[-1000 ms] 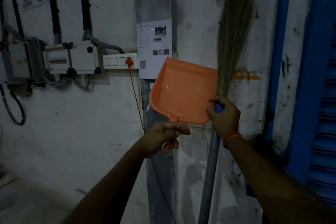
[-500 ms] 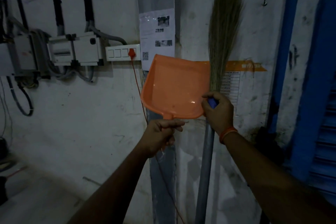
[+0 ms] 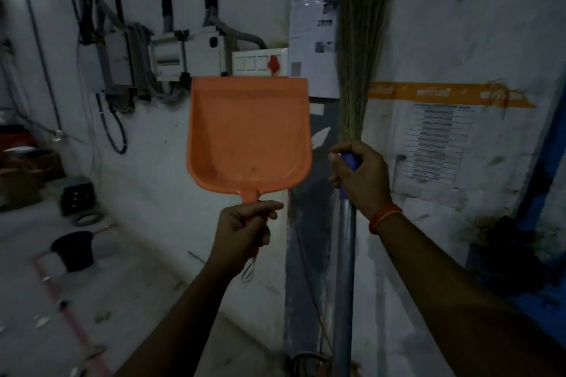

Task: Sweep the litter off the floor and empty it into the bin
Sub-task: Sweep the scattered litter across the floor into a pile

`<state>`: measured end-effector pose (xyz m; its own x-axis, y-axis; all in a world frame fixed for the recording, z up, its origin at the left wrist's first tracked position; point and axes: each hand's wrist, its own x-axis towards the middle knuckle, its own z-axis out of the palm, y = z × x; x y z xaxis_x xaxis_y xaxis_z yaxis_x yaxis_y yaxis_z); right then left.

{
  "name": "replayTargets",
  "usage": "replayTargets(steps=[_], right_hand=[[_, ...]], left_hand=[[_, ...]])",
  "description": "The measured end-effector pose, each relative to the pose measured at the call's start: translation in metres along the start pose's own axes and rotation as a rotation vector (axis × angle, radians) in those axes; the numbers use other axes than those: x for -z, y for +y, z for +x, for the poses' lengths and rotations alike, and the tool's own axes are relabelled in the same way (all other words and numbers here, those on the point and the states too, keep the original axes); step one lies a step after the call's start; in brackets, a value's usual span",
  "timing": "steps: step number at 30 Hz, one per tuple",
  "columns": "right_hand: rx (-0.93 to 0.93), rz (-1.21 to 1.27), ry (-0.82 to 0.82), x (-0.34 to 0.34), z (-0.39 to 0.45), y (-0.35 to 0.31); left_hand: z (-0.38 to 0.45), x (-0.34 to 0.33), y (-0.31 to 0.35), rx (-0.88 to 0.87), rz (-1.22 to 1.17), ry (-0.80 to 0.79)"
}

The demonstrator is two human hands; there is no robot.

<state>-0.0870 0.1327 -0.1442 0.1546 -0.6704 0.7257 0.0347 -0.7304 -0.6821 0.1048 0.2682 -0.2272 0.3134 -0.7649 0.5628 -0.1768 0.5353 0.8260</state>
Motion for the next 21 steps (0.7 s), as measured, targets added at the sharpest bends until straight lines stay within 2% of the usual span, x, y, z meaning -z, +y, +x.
replayTargets(steps=[13, 21], right_hand=[[-0.348, 0.27, -0.33, -0.165, -0.056, 0.029], [-0.507, 0.347, -0.463, -0.266, -0.109, 0.049]], left_hand=[[-0.087, 0.118, -0.004, 0.163, 0.161, 0.345], [-0.129, 0.204, -0.019, 0.277, 0.194, 0.444]])
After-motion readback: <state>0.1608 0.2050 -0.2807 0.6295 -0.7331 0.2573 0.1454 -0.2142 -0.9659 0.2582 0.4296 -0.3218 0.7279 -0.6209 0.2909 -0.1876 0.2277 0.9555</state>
